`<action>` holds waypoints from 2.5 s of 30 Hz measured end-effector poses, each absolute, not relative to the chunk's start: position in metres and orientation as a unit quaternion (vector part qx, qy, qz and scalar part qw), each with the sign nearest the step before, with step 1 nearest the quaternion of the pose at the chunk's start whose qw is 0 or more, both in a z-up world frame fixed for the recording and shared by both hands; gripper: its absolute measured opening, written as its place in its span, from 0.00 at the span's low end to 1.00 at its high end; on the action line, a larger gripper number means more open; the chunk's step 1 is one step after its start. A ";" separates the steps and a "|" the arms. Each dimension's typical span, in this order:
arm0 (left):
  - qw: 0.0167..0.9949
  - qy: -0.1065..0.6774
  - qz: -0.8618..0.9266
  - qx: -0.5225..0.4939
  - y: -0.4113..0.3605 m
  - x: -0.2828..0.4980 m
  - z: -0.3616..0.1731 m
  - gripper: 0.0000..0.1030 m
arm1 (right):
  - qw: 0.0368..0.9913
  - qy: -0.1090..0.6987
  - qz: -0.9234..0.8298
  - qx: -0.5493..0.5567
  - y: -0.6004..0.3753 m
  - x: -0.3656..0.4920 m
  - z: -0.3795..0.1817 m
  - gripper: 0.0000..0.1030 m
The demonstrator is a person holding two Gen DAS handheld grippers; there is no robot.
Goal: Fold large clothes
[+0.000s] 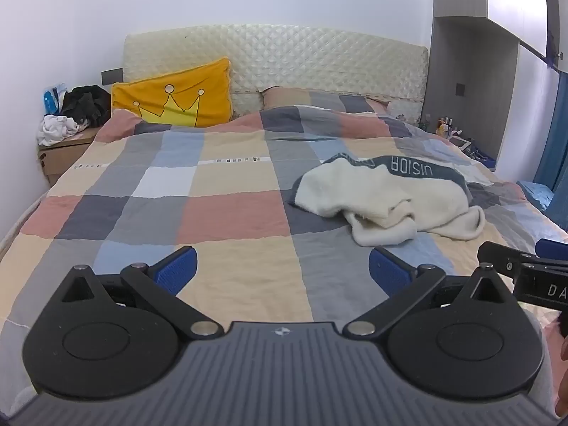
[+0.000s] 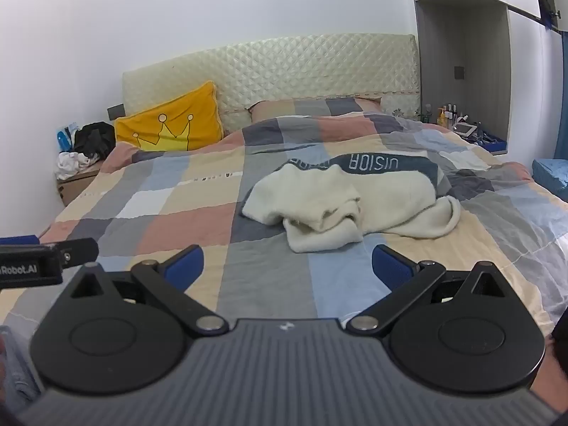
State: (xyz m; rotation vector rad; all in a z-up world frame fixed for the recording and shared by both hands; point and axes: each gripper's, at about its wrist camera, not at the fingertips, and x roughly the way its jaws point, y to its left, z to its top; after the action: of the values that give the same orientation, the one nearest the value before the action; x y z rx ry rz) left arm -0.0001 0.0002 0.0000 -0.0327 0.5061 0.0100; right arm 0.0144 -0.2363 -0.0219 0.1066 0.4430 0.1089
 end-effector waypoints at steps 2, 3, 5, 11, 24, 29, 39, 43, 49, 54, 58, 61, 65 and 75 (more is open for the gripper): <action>0.968 0.250 0.005 -0.013 0.000 0.000 0.000 1.00 | 0.973 0.217 0.056 0.057 -0.237 0.014 -0.022 1.00; 0.968 0.250 0.005 -0.013 0.000 0.000 0.000 1.00 | 0.973 0.217 0.056 0.058 -0.237 0.014 -0.022 1.00; 0.968 0.251 0.005 -0.014 0.000 0.000 0.000 1.00 | 0.973 0.218 0.055 0.057 -0.236 0.014 -0.022 1.00; 0.968 0.250 0.002 -0.014 -0.010 -0.008 0.007 1.00 | 0.971 0.224 0.054 0.059 -0.237 0.016 -0.022 1.00; 0.967 0.255 -0.007 -0.017 -0.010 0.004 -0.006 1.00 | 0.971 0.226 0.048 0.063 -0.237 0.013 -0.023 1.00; 0.967 0.254 -0.007 -0.018 -0.009 0.004 -0.005 1.00 | 0.971 0.226 0.047 0.064 -0.238 0.012 -0.023 1.00; 0.968 0.251 -0.009 -0.017 -0.009 0.001 -0.003 1.00 | 0.971 0.227 0.046 0.066 -0.238 0.011 -0.024 1.00; 0.967 0.252 -0.008 -0.019 -0.007 0.002 -0.003 1.00 | 0.970 0.227 0.046 0.066 -0.238 0.011 -0.024 1.00; 0.967 0.253 -0.008 -0.020 -0.007 0.001 -0.003 1.00 | 0.970 0.229 0.046 0.066 -0.237 0.011 -0.025 1.00; 0.967 0.253 -0.008 -0.020 -0.006 0.001 -0.002 1.00 | 0.970 0.230 0.046 0.065 -0.236 0.012 -0.026 1.00; 0.968 0.252 -0.009 -0.017 -0.008 0.000 -0.002 1.00 | 0.970 0.229 0.046 0.064 -0.235 0.011 -0.026 1.00; 0.967 0.253 -0.009 -0.015 -0.008 0.000 -0.003 1.00 | 0.970 0.230 0.046 0.065 -0.236 0.011 -0.027 1.00; 0.967 0.255 -0.007 -0.016 -0.008 0.002 -0.003 1.00 | 0.970 0.229 0.046 0.065 -0.236 0.012 -0.027 1.00; 0.967 0.254 -0.008 -0.015 -0.009 0.001 -0.004 1.00 | 0.970 0.230 0.046 0.066 -0.235 0.011 -0.029 1.00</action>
State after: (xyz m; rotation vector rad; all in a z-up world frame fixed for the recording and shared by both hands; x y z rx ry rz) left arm 0.0014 -0.0088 -0.0043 -0.0313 0.5146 -0.0157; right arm 0.0109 -0.2355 -0.0286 0.1333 0.4655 0.0931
